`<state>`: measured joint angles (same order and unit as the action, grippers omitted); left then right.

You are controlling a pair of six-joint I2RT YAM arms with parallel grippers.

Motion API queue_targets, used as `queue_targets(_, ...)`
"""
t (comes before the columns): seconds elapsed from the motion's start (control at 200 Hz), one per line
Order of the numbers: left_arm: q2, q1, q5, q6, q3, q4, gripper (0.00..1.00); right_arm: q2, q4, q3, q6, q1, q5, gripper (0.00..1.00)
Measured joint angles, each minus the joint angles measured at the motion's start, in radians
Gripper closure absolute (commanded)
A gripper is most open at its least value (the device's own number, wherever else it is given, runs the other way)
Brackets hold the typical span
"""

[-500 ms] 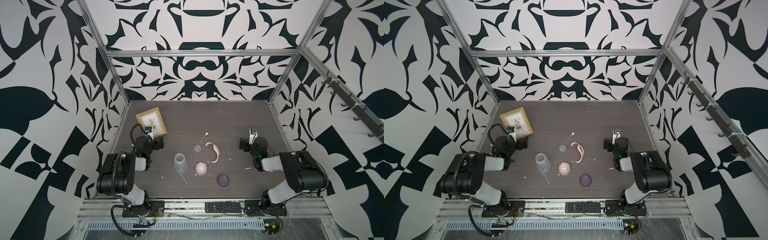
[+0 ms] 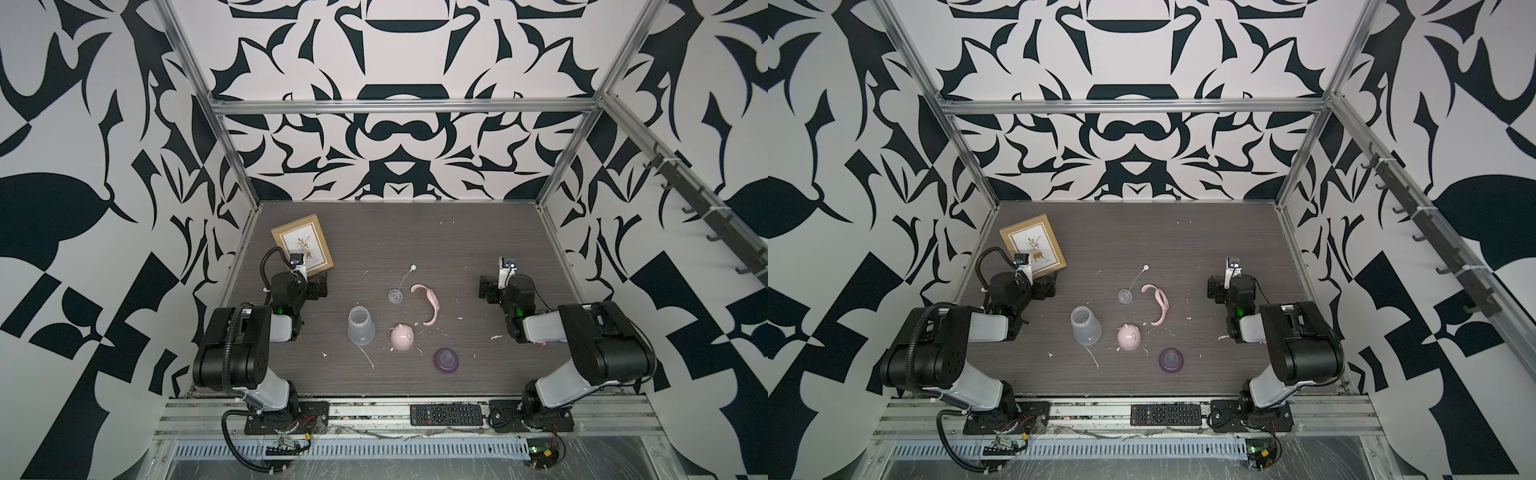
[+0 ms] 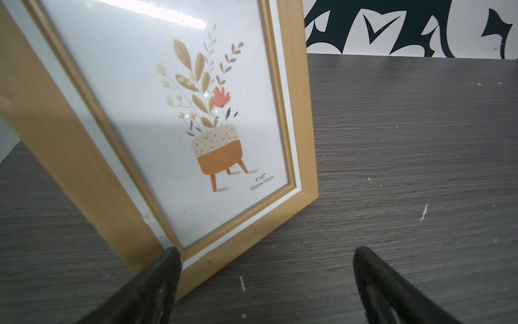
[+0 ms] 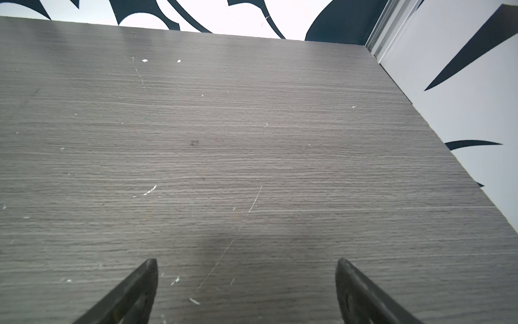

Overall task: Assemble the baby bottles
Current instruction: Pick up the baby bottle from the center of the board.

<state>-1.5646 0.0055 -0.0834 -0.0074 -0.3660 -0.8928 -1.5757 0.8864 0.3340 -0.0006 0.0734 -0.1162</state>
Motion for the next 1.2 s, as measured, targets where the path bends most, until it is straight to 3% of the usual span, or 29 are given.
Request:
queue_targets(0.535, 0.021, 0.000, 0.032, -0.008, 0.005, 0.002, 0.01, 0.043, -0.056, 0.001, 0.001, 0.000, -0.010, 0.01)
queue_targets(0.67, 0.227, -0.008, 0.090, -0.028, 0.013, 0.125, 0.01, 0.230, -0.234, 0.043, 0.016, 0.000, -0.004, 0.00)
queue_targets(0.805, 0.476, -0.021, 0.121, -0.084, -0.078, 0.351, 0.01, 0.411, -0.402, 0.146, 0.067, 0.034, 0.086, 0.01)
queue_targets(0.89, 0.568, -0.029, 0.115, -0.126, -0.163, 0.475, 0.01, 0.465, -0.508, 0.232, 0.074, 0.143, 0.151, 0.01)
queue_targets(0.985, 0.611, -0.035, 0.083, -0.175, -0.253, 0.634, 0.01, 0.462, -0.633, 0.348, 0.054, 0.344, 0.222, 0.01)
queue_targets(1.08, 0.615, -0.043, 0.036, -0.224, -0.335, 0.787, 0.01, 0.407, -0.726, 0.447, 0.026, 0.578, 0.279, 0.01)
queue_targets(1.205, 0.639, -0.063, -0.001, -0.266, -0.378, 0.935, 0.01, 0.282, -0.796, 0.542, -0.008, 0.800, 0.322, 0.00)
